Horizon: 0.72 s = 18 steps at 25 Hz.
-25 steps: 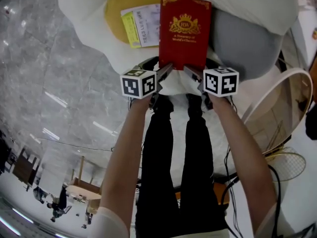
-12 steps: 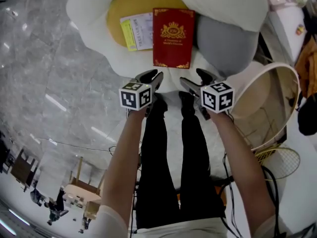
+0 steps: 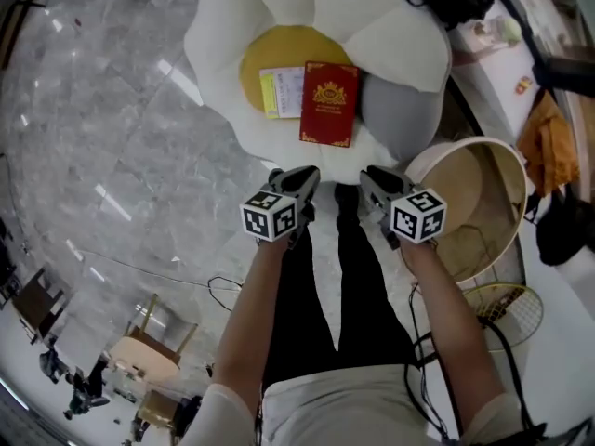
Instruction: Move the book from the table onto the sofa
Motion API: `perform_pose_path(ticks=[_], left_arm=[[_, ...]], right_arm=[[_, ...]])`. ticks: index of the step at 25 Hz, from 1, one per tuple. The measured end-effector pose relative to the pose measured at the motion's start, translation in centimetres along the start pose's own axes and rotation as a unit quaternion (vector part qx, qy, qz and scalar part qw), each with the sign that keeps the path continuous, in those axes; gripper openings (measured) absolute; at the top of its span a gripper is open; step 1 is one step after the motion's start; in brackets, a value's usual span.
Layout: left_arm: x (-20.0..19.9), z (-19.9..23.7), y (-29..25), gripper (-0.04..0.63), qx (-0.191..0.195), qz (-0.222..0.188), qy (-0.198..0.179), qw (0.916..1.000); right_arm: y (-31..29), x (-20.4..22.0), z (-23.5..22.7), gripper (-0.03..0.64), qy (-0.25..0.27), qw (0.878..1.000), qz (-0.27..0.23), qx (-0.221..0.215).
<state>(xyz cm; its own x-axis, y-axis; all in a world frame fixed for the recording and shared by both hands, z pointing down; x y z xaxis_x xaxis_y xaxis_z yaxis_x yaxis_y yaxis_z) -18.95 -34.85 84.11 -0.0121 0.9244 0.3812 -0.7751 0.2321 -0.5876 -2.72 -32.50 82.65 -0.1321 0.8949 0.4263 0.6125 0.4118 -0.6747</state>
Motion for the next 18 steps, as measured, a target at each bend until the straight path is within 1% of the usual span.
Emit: perform_pose_path(ticks=[1, 3, 6, 9, 12, 18], left_arm=[[-0.7, -1.2, 0.9, 0.017, 0.000, -0.006, -0.003, 1.0000], [-1.9, -3.6, 2.7, 0.009, -0.001, -0.018, -0.007, 0.9998], [-2.7, -7.2, 5.9, 0.003, -0.001, -0.033, -0.005, 0.9995], [-2.7, -10.7, 9.0, 0.002, -0.004, -0.048, -0.008, 0.9988], [-2.1, -14.0, 11.6, 0.002, -0.010, -0.053, -0.012, 0.9985], [-0.3, -19.9, 16.1, 0.002, -0.008, -0.076, -0.002, 0.9971]], right_arm=[[1.1, -1.1, 0.9, 0.087, 0.004, 1.000, -0.009, -0.008], [3.2, -3.2, 2.6, 0.073, 0.014, 0.999, -0.026, -0.021], [6.8, -5.0, 5.3, 0.056, 0.024, 0.998, -0.039, -0.033], [10.0, -5.7, 7.5, 0.049, 0.036, 0.997, -0.042, -0.046], [13.3, -6.1, 9.1, 0.041, 0.039, 0.996, -0.046, -0.059], [20.6, -6.0, 10.8, 0.037, 0.051, 0.995, -0.062, -0.062]])
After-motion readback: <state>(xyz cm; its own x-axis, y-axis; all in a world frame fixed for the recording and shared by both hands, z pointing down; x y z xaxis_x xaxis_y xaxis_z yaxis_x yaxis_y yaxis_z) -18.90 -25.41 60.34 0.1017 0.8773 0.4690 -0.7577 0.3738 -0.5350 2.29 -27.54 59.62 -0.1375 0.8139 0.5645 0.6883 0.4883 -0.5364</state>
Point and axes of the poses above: the fingertips, and each gripper's own axes: y backward along the fingers, z to its left, x out of its underside, the point moved 4 cm from there along y, backward along the fingers
